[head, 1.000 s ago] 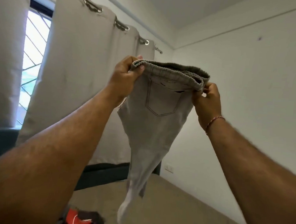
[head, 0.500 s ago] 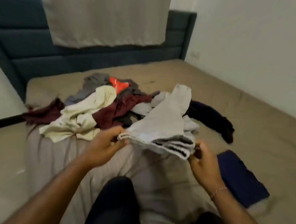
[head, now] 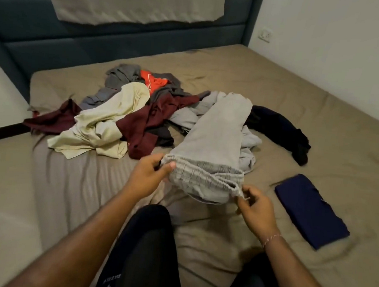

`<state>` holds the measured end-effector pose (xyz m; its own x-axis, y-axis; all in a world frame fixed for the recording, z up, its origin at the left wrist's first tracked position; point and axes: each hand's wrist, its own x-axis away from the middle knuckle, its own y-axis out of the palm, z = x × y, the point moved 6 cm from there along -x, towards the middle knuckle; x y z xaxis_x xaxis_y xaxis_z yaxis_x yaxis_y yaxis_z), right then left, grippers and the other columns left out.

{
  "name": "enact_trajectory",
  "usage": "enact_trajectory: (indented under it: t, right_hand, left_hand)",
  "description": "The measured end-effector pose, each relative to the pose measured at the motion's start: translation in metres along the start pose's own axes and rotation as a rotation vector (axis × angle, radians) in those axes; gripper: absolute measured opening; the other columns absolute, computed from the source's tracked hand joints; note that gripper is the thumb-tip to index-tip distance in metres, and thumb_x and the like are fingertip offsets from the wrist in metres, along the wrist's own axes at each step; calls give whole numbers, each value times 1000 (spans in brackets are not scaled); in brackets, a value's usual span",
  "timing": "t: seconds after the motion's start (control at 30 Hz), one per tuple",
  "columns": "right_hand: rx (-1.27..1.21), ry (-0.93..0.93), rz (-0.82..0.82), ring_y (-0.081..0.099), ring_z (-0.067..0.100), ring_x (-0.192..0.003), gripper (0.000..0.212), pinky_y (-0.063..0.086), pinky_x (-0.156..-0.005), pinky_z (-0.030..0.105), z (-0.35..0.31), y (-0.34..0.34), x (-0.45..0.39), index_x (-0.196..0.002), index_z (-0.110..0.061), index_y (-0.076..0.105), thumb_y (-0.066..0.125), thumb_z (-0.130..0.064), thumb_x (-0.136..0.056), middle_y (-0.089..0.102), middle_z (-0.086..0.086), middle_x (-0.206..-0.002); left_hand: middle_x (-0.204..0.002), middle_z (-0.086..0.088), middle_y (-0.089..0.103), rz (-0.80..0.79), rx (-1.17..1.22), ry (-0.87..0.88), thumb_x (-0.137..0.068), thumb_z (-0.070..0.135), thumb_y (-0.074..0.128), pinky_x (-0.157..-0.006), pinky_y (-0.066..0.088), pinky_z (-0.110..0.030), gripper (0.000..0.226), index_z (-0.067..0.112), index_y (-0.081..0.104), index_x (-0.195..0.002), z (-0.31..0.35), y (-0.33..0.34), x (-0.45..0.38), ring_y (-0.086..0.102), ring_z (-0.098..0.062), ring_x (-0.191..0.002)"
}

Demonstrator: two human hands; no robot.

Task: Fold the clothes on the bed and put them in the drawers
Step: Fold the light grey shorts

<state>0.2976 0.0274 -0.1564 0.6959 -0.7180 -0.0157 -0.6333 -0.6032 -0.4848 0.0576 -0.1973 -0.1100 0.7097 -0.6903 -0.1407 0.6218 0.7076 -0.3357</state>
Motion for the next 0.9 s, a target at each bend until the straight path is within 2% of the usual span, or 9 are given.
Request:
enact_trajectory:
  t: [0.13,0.2,0.27,0.4,0.53,0.6,0.7,0.77,0.9]
  right_hand:
    - [-267,88,133,74,20,-85,16,62,-71,35,-15,-8,-73,-98,-36,74,78,-23,-90,76,-5,-93]
    - [-291,165,214,68,4,-103,36,57,-92,37,-10,-9,-107,-121,-29,67,80,-22,-88,72,-4,-117]
    - [-147,193,245,64,-5,-103,58,52,-97,34,-3,-6,-123,-138,-24,55,79,-20,-86,64,-3,-132]
    - [317,-67,37,49,28,-136,77,47,-111,45,17,44,-103,-151,-12,44,76,-9,-81,44,10,-154]
    - [856,-222,-143,44,36,-143,87,50,-106,51,48,91,-84,-153,-17,47,73,-11,-70,36,15,-163]
    - [981,-221,-191,36,37,-150,88,45,-108,56,58,101,-91,-158,-22,40,67,-10,-75,27,11,-168]
    - [1116,-160,-236,7,40,-158,85,31,-113,65,67,104,-117,-165,-29,9,49,-9,-93,-1,10,-173]
    - [1167,-56,-326,-6,38,-158,86,44,-107,58,74,104,-137,-163,-34,-8,43,-8,-99,-20,8,-171]
    - [1143,18,-487,17,36,-156,72,50,-107,49,65,103,-161,-163,-25,12,42,-5,-101,2,11,-172]
  left_hand:
    - [-102,-2,76,166,87,-64,-97,35,69,-84,61,-51,22,19,73,-111,0,15,-81,73,-25,-96]
    - [-123,5,68,165,162,-111,-99,22,71,-95,58,-37,36,22,62,-133,-9,30,-114,69,-9,-109]
    - [-140,5,55,136,22,-77,-95,16,73,-100,50,-21,56,26,50,-146,-25,44,-129,60,3,-117]
    - [-165,-12,32,-64,-451,-61,-87,30,77,-121,35,-45,82,17,39,-158,-101,66,-105,36,-29,-149]
    - [-172,-14,5,-317,-865,-221,-84,49,66,-118,35,-56,105,35,1,-166,-180,74,-71,22,-38,-155]
    - [-170,-16,11,-348,-971,-192,-80,46,70,-113,39,-56,115,41,-9,-163,-191,81,-74,29,-39,-149]
    - [-161,-15,32,-295,-1085,-66,-79,43,70,-102,44,-51,108,40,3,-164,-180,92,-94,47,-37,-134]
    - [-152,-10,47,-258,-1128,-50,-86,42,65,-98,43,-49,87,37,20,-162,-175,90,-111,56,-34,-124]
    - [-121,-3,65,-252,-1124,-34,-87,43,64,-91,41,-45,53,31,59,-138,-157,74,-138,60,-32,-113]
